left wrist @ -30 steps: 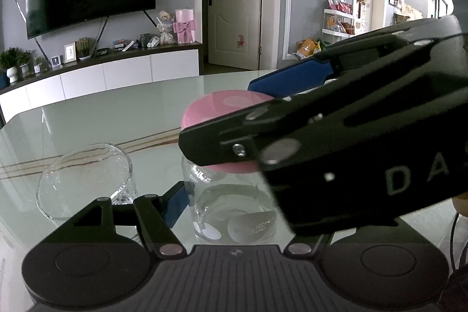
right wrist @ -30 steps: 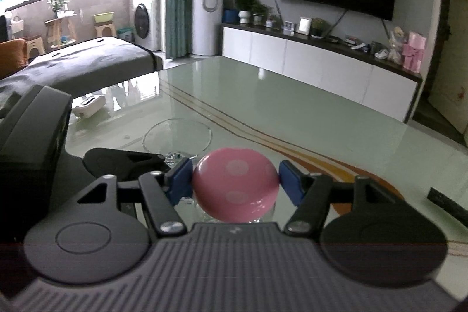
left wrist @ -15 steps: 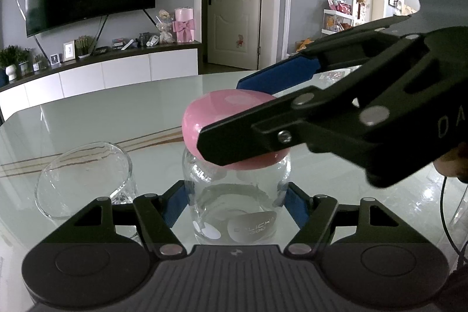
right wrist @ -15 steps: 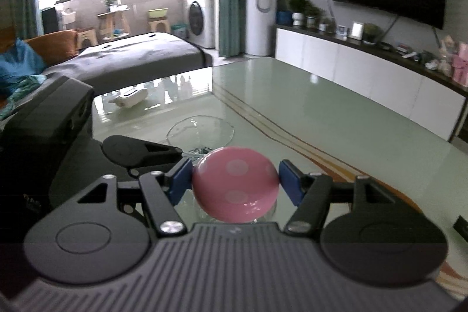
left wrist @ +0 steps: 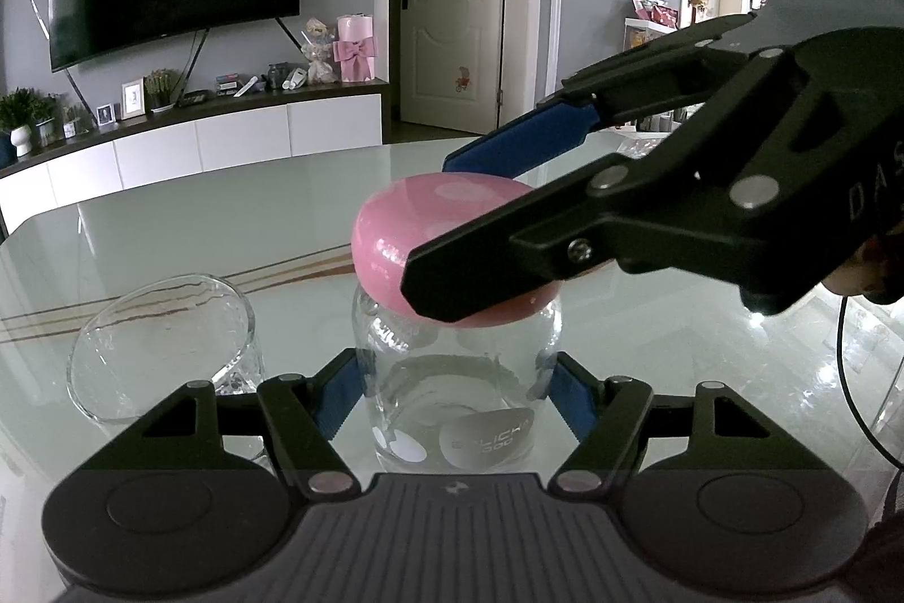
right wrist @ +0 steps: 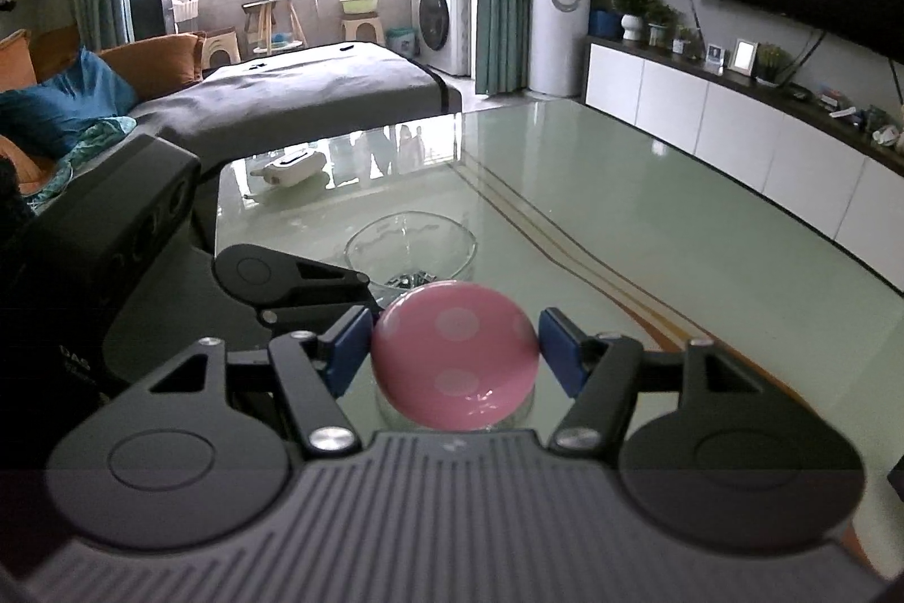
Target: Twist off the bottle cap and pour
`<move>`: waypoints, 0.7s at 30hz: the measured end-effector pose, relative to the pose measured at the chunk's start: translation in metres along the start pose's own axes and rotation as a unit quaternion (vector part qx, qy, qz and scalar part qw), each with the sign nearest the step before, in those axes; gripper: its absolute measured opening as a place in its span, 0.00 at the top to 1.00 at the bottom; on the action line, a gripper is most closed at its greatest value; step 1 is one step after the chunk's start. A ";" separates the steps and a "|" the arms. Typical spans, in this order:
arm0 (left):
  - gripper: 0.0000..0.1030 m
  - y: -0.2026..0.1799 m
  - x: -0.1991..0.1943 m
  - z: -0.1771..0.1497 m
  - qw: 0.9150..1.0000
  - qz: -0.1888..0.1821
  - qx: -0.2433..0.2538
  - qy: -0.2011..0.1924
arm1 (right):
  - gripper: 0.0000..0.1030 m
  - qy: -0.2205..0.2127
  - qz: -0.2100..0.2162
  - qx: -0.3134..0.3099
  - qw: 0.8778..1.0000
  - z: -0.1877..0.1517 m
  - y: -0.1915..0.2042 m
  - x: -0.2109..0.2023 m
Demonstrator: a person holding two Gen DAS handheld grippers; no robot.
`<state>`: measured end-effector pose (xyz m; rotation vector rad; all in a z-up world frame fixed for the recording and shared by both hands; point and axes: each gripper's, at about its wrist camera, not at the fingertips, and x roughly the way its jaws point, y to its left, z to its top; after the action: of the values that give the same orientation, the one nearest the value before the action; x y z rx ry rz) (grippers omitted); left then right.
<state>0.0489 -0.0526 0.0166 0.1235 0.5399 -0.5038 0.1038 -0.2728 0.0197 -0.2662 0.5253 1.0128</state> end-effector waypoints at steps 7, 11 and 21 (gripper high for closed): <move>0.28 0.003 0.001 0.001 1.000 0.000 -0.001 0.000 | 0.32 -0.005 -0.022 -0.003 1.000 -0.002 0.008 0.000; 0.28 0.002 0.001 0.000 1.000 0.000 -0.001 0.000 | 0.21 -0.039 -0.041 0.024 0.998 -0.002 0.005 -0.008; 0.28 0.002 0.001 0.001 1.000 -0.001 -0.001 0.000 | 0.19 -0.062 -0.140 0.097 0.983 -0.002 0.025 -0.015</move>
<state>0.0515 -0.0516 0.0167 0.1213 0.5409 -0.5043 0.0755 -0.2722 0.0267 -0.0983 0.4541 0.6942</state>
